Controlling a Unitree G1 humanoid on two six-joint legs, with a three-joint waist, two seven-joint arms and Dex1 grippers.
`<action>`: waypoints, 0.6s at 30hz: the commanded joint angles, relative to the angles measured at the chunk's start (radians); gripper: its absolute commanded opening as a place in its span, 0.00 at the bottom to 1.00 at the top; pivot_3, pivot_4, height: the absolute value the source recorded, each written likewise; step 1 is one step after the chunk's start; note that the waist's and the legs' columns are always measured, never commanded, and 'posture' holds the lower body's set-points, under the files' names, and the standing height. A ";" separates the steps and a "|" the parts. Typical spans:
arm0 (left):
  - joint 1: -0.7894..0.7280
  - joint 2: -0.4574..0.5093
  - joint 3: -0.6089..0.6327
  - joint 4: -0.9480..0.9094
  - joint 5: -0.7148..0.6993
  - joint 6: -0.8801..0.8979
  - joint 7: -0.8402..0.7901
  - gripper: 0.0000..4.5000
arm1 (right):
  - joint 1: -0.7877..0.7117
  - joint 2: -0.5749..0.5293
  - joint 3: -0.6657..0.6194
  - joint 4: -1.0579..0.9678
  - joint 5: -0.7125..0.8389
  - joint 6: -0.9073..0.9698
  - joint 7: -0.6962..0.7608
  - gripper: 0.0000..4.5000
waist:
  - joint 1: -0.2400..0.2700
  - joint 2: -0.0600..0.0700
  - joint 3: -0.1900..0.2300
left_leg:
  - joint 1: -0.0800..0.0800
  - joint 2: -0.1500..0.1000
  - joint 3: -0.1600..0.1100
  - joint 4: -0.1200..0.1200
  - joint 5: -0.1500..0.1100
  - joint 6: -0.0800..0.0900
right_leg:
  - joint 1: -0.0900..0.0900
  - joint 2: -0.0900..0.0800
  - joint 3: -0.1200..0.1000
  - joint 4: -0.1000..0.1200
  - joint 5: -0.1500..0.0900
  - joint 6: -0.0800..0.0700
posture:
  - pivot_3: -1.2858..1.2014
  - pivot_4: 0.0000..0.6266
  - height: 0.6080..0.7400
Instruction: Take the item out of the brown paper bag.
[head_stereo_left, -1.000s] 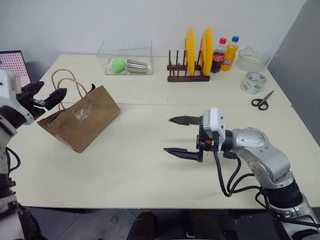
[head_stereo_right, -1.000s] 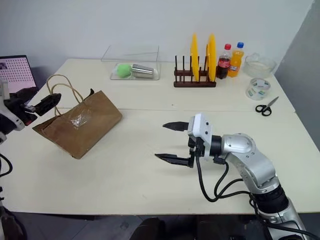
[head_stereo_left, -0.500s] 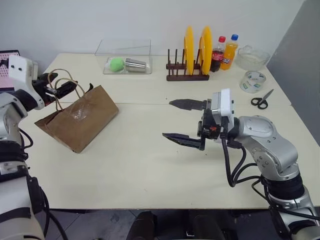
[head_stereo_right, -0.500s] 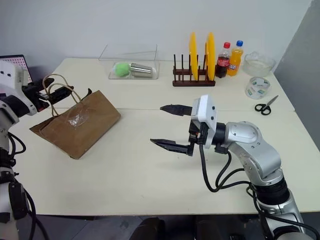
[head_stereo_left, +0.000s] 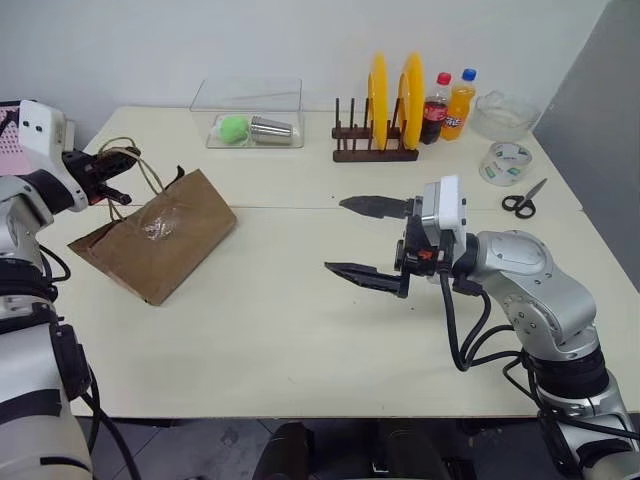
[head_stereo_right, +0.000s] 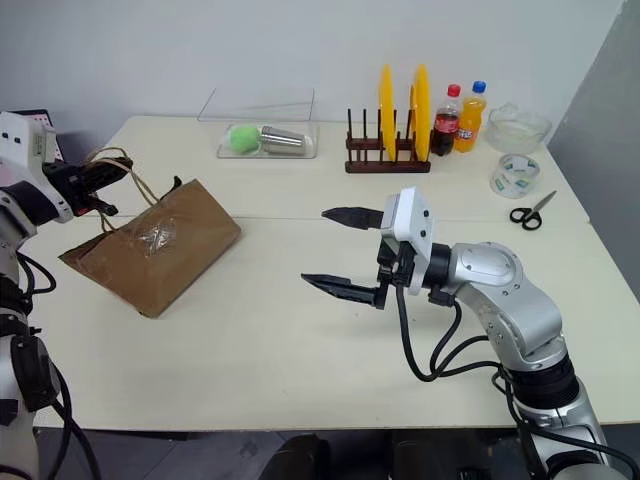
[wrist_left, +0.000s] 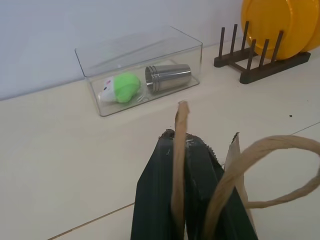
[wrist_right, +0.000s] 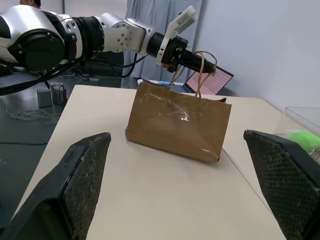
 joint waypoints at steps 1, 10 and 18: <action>-0.052 0.036 0.001 -0.018 0.000 0.015 -0.033 0.01 | -0.021 0.000 -0.013 -0.042 0.010 -0.003 -0.008 1.00 | 0.000 0.000 0.000 | 0.000 0.000 0.000 0.000 0.000 0.000 | 0.000 0.000 0.000 0.000 0.000 0.000 | 0.52 0.24 1.00; -0.121 0.007 -0.040 -0.159 -0.022 0.119 -0.142 0.01 | -0.012 -0.003 -0.014 -0.048 0.006 -0.005 -0.015 1.00 | 0.000 -0.001 0.001 | -0.001 0.000 -0.001 0.001 0.000 0.000 | 0.000 0.000 -0.001 0.000 0.000 0.000 | 0.52 0.24 1.00; -0.240 -0.054 -0.086 -0.201 -0.018 0.147 -0.195 0.01 | 0.027 -0.030 -0.028 -0.071 0.000 0.005 -0.038 1.00 | 0.001 -0.002 0.001 | -0.001 0.000 -0.001 0.001 0.000 0.000 | 0.000 0.000 0.000 0.000 0.000 0.000 | 0.52 0.24 1.00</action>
